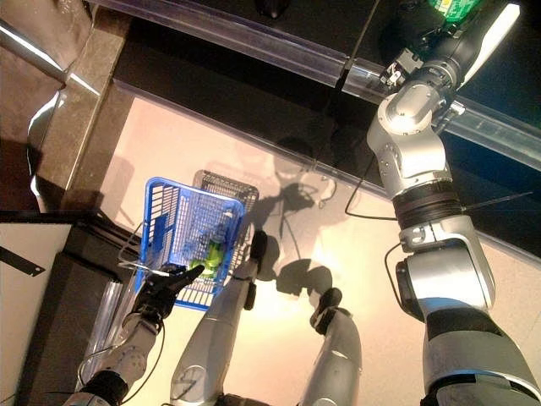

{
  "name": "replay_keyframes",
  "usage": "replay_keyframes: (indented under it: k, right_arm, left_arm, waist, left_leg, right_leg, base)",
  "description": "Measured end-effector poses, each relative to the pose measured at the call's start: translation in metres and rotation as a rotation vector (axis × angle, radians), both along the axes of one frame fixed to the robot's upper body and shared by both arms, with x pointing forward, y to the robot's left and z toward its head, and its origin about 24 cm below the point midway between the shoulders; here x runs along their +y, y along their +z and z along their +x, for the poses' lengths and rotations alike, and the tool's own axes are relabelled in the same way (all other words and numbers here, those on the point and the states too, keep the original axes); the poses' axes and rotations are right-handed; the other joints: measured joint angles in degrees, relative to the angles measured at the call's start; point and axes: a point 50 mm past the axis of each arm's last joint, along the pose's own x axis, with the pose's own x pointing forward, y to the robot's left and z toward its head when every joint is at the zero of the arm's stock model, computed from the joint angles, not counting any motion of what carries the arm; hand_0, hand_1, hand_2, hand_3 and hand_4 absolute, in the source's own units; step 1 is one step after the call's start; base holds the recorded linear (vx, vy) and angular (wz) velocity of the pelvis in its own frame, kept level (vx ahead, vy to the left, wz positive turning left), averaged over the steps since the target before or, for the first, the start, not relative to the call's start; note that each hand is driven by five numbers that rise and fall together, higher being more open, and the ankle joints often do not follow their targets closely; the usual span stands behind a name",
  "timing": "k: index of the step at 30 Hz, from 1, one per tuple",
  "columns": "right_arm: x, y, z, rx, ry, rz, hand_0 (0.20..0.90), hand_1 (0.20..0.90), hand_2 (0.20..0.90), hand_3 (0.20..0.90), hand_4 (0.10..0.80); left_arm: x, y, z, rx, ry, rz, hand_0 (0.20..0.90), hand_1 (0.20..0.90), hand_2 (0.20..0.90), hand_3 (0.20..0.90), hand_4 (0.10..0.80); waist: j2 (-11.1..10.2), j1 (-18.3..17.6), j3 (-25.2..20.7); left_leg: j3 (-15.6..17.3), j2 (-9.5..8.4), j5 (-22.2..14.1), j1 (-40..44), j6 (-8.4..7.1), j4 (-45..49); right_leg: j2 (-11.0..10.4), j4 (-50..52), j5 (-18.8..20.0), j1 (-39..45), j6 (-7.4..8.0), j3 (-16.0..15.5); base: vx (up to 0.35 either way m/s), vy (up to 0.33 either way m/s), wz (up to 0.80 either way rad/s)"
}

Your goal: Pick up the drink and place into the basket.

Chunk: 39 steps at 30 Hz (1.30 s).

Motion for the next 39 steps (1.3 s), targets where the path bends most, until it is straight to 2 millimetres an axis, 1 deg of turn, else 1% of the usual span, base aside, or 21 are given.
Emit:
replay_keyframes:
  k: [3, 6, 11, 13, 16, 21, 24, 26, 27, 28, 29, 30, 31, 33, 34, 36, 37, 38, 39]
  right_arm:
    - [-0.002, -0.001, 0.001, -0.002, 0.004, 0.017, 0.300, 0.300, 0.300, 0.200, 0.100]
    - [-0.002, -0.002, 0.001, -0.001, 0.003, 0.017, 0.300, 0.300, 0.300, 0.200, 0.100]
    - [-0.003, -0.002, 0.001, 0.003, 0.006, 0.019, 0.300, 0.300, 0.300, 0.200, 0.100]
    - [-0.003, -0.003, 0.001, 0.005, 0.009, 0.018, 0.300, 0.300, 0.300, 0.200, 0.100]
    - [-0.002, -0.007, 0.003, 0.019, 0.033, 0.004, 0.300, 0.300, 0.300, 0.200, 0.100]
    - [0.016, -0.025, -0.006, 0.032, 0.164, -0.058, 0.300, 0.300, 0.300, 0.200, 0.100]
    - [0.027, -0.029, -0.014, 0.015, 0.254, -0.100, 0.300, 0.300, 0.300, 0.200, 0.100]
    - [0.033, -0.032, -0.018, 0.016, 0.313, -0.129, 0.300, 0.300, 0.300, 0.200, 0.100]
    - [0.036, -0.039, -0.021, 0.031, 0.347, -0.145, 0.300, 0.300, 0.300, 0.200, 0.100]
    - [0.037, -0.043, -0.021, 0.044, 0.364, -0.155, 0.300, 0.300, 0.300, 0.200, 0.100]
    - [0.039, -0.049, -0.021, 0.060, 0.385, -0.165, 0.300, 0.300, 0.300, 0.200, 0.100]
    - [0.042, -0.062, -0.024, 0.092, 0.413, -0.178, 0.300, 0.300, 0.300, 0.200, 0.100]
    - [0.042, -0.067, -0.025, 0.106, 0.425, -0.177, 0.300, 0.300, 0.300, 0.200, 0.100]
    - [0.042, -0.079, -0.030, 0.125, 0.451, -0.165, 0.300, 0.300, 0.300, 0.200, 0.100]
    - [0.044, -0.084, -0.032, 0.137, 0.479, -0.174, 0.300, 0.300, 0.300, 0.200, 0.100]
    - [0.047, -0.087, -0.032, 0.146, 0.503, -0.176, 0.300, 0.300, 0.300, 0.200, 0.100]
    - [0.052, -0.098, -0.034, 0.167, 0.542, -0.163, 0.300, 0.300, 0.300, 0.200, 0.100]
    - [0.056, -0.103, -0.036, 0.173, 0.561, -0.151, 0.300, 0.300, 0.300, 0.200, 0.100]
    - [0.063, -0.114, -0.042, 0.183, 0.600, -0.129, 0.300, 0.300, 0.300, 0.200, 0.100]
  left_arm:
    - [0.003, -0.008, -0.010, 0.040, 0.008, 0.003, 0.300, 0.300, 0.300, 0.200, 0.100]
    - [0.005, -0.013, -0.017, 0.060, 0.018, 0.004, 0.300, 0.300, 0.300, 0.200, 0.100]
    - [0.004, -0.013, -0.018, 0.056, 0.009, -0.009, 0.300, 0.300, 0.300, 0.200, 0.100]
    - [0.005, -0.013, -0.018, 0.055, 0.011, -0.011, 0.300, 0.300, 0.300, 0.200, 0.100]
    - [0.005, -0.014, -0.019, 0.054, 0.011, -0.014, 0.300, 0.300, 0.300, 0.200, 0.100]
    - [0.006, -0.014, -0.027, 0.048, 0.021, -0.037, 0.300, 0.300, 0.300, 0.200, 0.100]
    - [0.008, -0.010, -0.029, 0.020, 0.008, -0.039, 0.300, 0.300, 0.300, 0.200, 0.100]
    - [0.007, -0.007, -0.027, 0.001, 0.003, -0.042, 0.300, 0.300, 0.300, 0.200, 0.100]
    - [0.007, -0.004, -0.027, -0.012, 0.003, -0.046, 0.300, 0.300, 0.300, 0.200, 0.100]
    - [0.007, -0.003, -0.026, -0.022, 0.000, -0.048, 0.300, 0.300, 0.300, 0.200, 0.100]
    - [0.006, 0.000, -0.025, -0.036, -0.005, -0.051, 0.300, 0.300, 0.300, 0.200, 0.100]
    - [0.005, 0.001, -0.029, -0.047, -0.012, -0.060, 0.300, 0.300, 0.300, 0.200, 0.100]
    - [0.006, 0.001, -0.031, -0.049, -0.009, -0.063, 0.300, 0.300, 0.300, 0.200, 0.100]
    - [0.003, 0.010, -0.026, -0.092, -0.025, -0.072, 0.300, 0.300, 0.300, 0.200, 0.100]
    - [0.000, 0.017, -0.023, -0.130, -0.041, -0.080, 0.300, 0.300, 0.300, 0.200, 0.100]
    - [-0.001, 0.021, -0.022, -0.151, -0.055, -0.085, 0.300, 0.300, 0.300, 0.200, 0.100]
    - [-0.001, 0.024, -0.022, -0.166, -0.062, -0.089, 0.300, 0.300, 0.300, 0.200, 0.100]
    - [-0.001, 0.023, -0.023, -0.163, -0.062, -0.090, 0.300, 0.300, 0.300, 0.200, 0.100]
    - [-0.002, 0.021, -0.027, -0.154, -0.062, -0.095, 0.300, 0.300, 0.300, 0.200, 0.100]
  waist:
    - [-0.04, 0.00, 0.02]
    - [-0.13, 0.06, 0.07]
    - [-0.32, 0.28, 0.18]
    - [-0.33, 0.50, 0.19]
    - [-0.41, 0.86, 0.24]
    - [-0.55, 1.00, 0.32]
    - [-0.62, 1.05, 0.34]
    - [-0.59, 1.01, 0.34]
    - [-0.65, 1.02, 0.37]
    - [-0.67, 0.95, 0.38]
    - [-0.70, 0.84, 0.40]
    - [-0.57, 0.93, 0.35]
    - [-0.60, 0.78, 0.33]
    - [-0.64, 0.48, 0.32]
    - [-0.65, 0.72, 0.33]
    - [-0.63, 0.94, 0.33]
    - [-0.64, 1.12, 0.32]
    - [-0.65, 1.11, 0.31]
    - [-0.67, 1.03, 0.30]
  left_leg:
    - [-0.05, -0.05, 0.02, 0.00, 0.02, 0.07]
    - [-0.11, -0.04, 0.09, 0.00, 0.08, 0.06]
    - [-0.11, -0.06, 0.26, 0.15, 0.17, 0.22]
    - [-0.07, -0.12, 0.31, 0.49, 0.24, 0.39]
    - [-0.06, -0.17, 0.27, 1.84, 0.28, 0.39]
    - [-0.03, -0.43, -0.05, 6.48, 0.26, -0.76]
    - [-0.15, -0.43, 0.46, 8.36, -0.13, -1.97]
    - [-0.33, -0.46, 0.38, 9.59, -0.25, -3.28]
    - [-0.34, -0.51, 0.24, 11.13, -0.44, -4.82]
    - [-0.37, -0.60, -0.18, 11.64, -0.80, -4.72]
    - [-0.38, -1.05, -0.99, 11.99, -0.57, -2.33]
    - [-0.75, -1.52, -1.78, 13.20, 0.09, -0.84]
    - [-0.86, -1.57, -1.82, 14.06, 0.09, -1.54]
    - [-0.97, -1.68, -1.81, 15.98, 0.07, -3.65]
    - [-0.85, -1.83, -1.82, 16.91, 0.04, -4.56]
    - [-0.75, -1.79, -1.82, 17.59, 0.04, -5.21]
    - [-0.76, -1.59, -1.81, 19.09, 0.03, -5.52]
    - [-0.76, -1.58, -1.79, 19.92, 0.00, -5.65]
    - [-0.76, -1.61, -1.78, 21.47, 0.00, -5.95]
  right_leg:
    - [-0.01, -0.06, 0.13, 0.07, 0.04, 0.02]
    - [0.01, -0.04, 0.20, 0.07, 0.01, -0.02]
    - [0.02, 0.02, 0.41, 0.29, 0.05, 0.00]
    - [-0.02, 0.19, 0.72, 0.64, 0.33, 0.03]
    - [-0.12, 0.10, 0.70, 2.01, 0.34, 0.01]
    - [-0.27, -0.18, 0.34, 6.05, -0.05, -0.01]
    - [-0.16, 0.15, 0.22, 7.18, -0.22, -0.06]
    - [-0.18, 0.30, 0.08, 8.25, -0.69, -0.20]
    - [-0.14, -0.39, 0.15, 9.46, -0.96, -0.30]
    - [-0.59, -0.78, 0.21, 10.12, -1.06, -0.16]
    - [-1.00, -0.85, 0.20, 10.99, -1.05, -0.43]
    - [-0.80, -0.98, 0.05, 12.86, -0.69, -0.91]
    - [-0.67, -1.50, 0.05, 13.76, -0.84, -1.05]
    - [-0.66, -2.52, -0.03, 15.45, -1.05, -1.25]
    - [-0.53, -3.30, 0.03, 16.24, -1.13, -1.34]
    - [-0.31, -3.73, 0.09, 16.84, -1.22, -1.39]
    - [-0.06, -4.39, -0.11, 18.67, -0.93, -1.60]
    - [-0.02, -4.70, -0.25, 19.53, -0.71, -1.66]
    - [0.06, -5.47, -0.53, 21.33, -0.30, -1.80]
  base:
    - [-0.045, -0.018, 0.00]
    - [-0.052, -0.019, 0.00]
    - [-0.062, -0.021, 0.00]
    - [-0.069, -0.015, 0.01]
    - [-0.056, -0.026, 0.01]
    - [-0.058, -0.029, 0.02]
    - [-0.080, -0.005, 0.05]
    - [-0.051, 0.015, 0.11]
    - [0.000, 0.016, 0.18]
    - [0.010, 0.009, 0.14]
    - [0.027, 0.002, -0.05]
    - [0.049, 0.001, -0.03]
    - [0.054, 0.004, 0.03]
    - [0.063, 0.008, 0.25]
    - [0.051, 0.004, 0.16]
    - [0.063, -0.004, 0.01]
    - [0.078, -0.009, 0.00]
    - [0.079, -0.016, 0.00]
    - [0.037, -0.015, 0.00]
